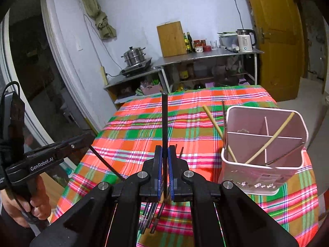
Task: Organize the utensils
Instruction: 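Lift and carry the black chopsticks in both tools over the pink basket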
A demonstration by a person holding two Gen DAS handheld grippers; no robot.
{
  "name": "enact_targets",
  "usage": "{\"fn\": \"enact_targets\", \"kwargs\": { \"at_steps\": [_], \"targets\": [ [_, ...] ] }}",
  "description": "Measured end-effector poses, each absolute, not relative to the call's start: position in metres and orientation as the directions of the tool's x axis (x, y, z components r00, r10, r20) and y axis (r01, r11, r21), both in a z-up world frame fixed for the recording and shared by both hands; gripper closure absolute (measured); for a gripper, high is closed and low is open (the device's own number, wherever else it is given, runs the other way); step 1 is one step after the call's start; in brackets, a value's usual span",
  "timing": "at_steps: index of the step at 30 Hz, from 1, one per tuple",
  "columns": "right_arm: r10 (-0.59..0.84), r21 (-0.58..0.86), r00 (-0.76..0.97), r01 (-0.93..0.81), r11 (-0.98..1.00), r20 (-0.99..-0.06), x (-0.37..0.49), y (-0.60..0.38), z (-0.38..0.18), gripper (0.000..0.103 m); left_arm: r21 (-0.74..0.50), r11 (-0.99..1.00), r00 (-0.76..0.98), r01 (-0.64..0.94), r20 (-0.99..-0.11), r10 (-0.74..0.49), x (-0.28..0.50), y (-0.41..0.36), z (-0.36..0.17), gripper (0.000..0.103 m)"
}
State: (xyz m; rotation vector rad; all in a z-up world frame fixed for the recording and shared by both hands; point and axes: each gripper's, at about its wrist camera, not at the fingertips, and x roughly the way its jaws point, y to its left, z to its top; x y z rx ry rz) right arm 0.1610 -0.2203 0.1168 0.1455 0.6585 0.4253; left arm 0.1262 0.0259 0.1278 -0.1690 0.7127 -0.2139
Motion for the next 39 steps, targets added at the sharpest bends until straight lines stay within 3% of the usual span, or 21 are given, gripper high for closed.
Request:
{"fn": "enact_targets", "kwargs": {
  "at_steps": [17, 31, 39],
  "targets": [
    [0.365, 0.265, 0.77, -0.26, 0.928, -0.524, 0.13, -0.281, 0.141, 0.098, -0.274, 0.921, 0.675, 0.276, -0.627, -0.389, 0.123, -0.043, 0.146, 0.098],
    [0.283, 0.246, 0.875, -0.196, 0.949, -0.393, 0.123, -0.335, 0.214, 0.098, -0.285, 0.865, 0.701, 0.412, -0.508, -0.501, 0.148, -0.102, 0.225, 0.098],
    [0.245, 0.24, 0.896, -0.162, 0.957, -0.37, 0.142, -0.346, 0.222, 0.098, -0.279, 0.864, 0.705, 0.42, -0.499, -0.504, 0.177, -0.124, 0.227, 0.098]
  ]
}}
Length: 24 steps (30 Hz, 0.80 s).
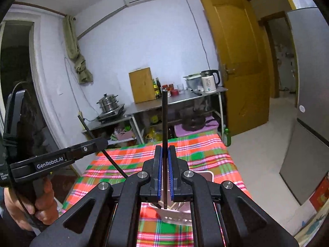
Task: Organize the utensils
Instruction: 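Lift and carry the black chopsticks in both tools over the pink basket, then open the left tool over the basket while the right tool releases its chopstick inside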
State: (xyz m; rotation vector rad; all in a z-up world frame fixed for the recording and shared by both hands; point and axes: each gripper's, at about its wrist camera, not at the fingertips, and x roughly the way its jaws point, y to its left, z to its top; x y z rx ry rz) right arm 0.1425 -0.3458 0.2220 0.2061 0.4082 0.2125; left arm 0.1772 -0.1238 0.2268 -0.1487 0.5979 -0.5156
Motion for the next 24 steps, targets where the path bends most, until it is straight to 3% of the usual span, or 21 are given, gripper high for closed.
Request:
{"fn": "enact_targets", "kwargs": {
  "at_steps": [21, 24],
  "targets": [
    [0.255, 0.283, 0.812, -0.116, 0.952, -0.526, 0.191, -0.349, 0.133, 0.098, -0.285, 0.878, 0.616, 0.384, -0.63, -0.474, 0.21, -0.134, 0.133, 0.097],
    [0.262, 0.292, 0.8, -0.114, 0.95, -0.54, 0.193, -0.35, 0.127, 0.098, -0.283, 0.879, 0.613, 0.384, -0.634, -0.472, 0.208, -0.134, 0.131, 0.092]
  ]
}}
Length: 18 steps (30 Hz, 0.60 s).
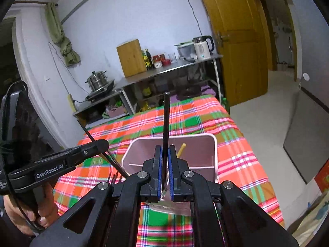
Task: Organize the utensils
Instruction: 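Open the left tool over the basket while the right tool releases its chopstick inside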
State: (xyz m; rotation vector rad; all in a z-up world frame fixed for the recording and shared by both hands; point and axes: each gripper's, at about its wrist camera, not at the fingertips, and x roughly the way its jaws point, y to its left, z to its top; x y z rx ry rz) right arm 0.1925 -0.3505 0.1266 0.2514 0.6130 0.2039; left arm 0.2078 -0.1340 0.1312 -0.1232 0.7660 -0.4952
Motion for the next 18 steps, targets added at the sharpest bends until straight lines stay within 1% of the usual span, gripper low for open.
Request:
{"fn": "enact_targets", "kwargs": {
  "at_steps": [4, 6, 18],
  "targets": [
    [0.247, 0.275, 0.803, -0.108, 0.955, -0.542, 0.19, -0.349, 0.128, 0.096, -0.282, 0.874, 0.625, 0.397, -0.614, -0.482, 0.202, -0.132, 0.137, 0.076],
    [0.245, 0.275, 0.807, -0.107, 0.956, -0.537, 0.188, -0.35, 0.131, 0.094, -0.282, 0.871, 0.634, 0.401, -0.601, -0.487, 0.198, -0.13, 0.142, 0.076],
    [0.199, 0.217, 0.846, -0.101, 0.971, -0.495, 0.16, -0.345, 0.155, 0.091, -0.288, 0.871, 0.672, 0.397, -0.555, -0.49, 0.175, -0.11, 0.16, 0.076]
  ]
}}
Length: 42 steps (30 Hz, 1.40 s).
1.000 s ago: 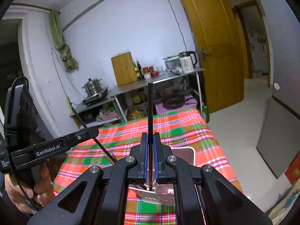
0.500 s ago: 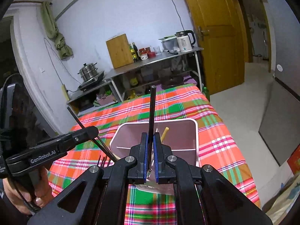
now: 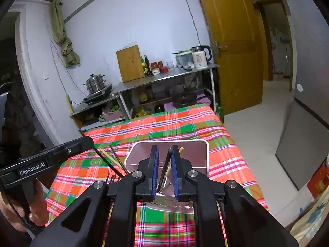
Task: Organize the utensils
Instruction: 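Open the left tool over the basket while the right tool releases its chopstick inside, then move both tools back down to the remaining black chopsticks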
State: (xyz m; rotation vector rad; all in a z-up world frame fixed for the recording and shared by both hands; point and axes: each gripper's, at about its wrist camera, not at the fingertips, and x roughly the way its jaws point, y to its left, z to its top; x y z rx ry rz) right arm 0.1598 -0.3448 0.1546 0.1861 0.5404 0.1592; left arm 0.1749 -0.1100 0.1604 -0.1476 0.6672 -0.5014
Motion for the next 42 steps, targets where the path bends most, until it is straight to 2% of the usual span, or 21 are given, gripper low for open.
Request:
{"fn": "enact_targets", "kwargs": {
  "at_steps": [20, 29, 42],
  "targets": [
    [0.21, 0.207, 0.864, -0.125, 0.97, -0.458, 0.125, -0.33, 0.158, 0.091, -0.303, 0.899, 0.705, 0.316, -0.559, -0.436, 0.14, -0.056, 0.139, 0.076],
    [0.272, 0.217, 0.822, -0.185, 0.958, -0.501, 0.121, -0.304, 0.134, 0.091, -0.315, 0.924, 0.69, 0.216, -0.621, -0.373, 0.133, -0.017, 0.093, 0.076],
    [0.354, 0.23, 0.705, -0.27, 0.935, -0.614, 0.145, -0.252, 0.072, 0.091, -0.289, 0.95, 0.613, 0.117, -0.732, -0.298, 0.149, 0.004, 0.019, 0.076]
  ]
}}
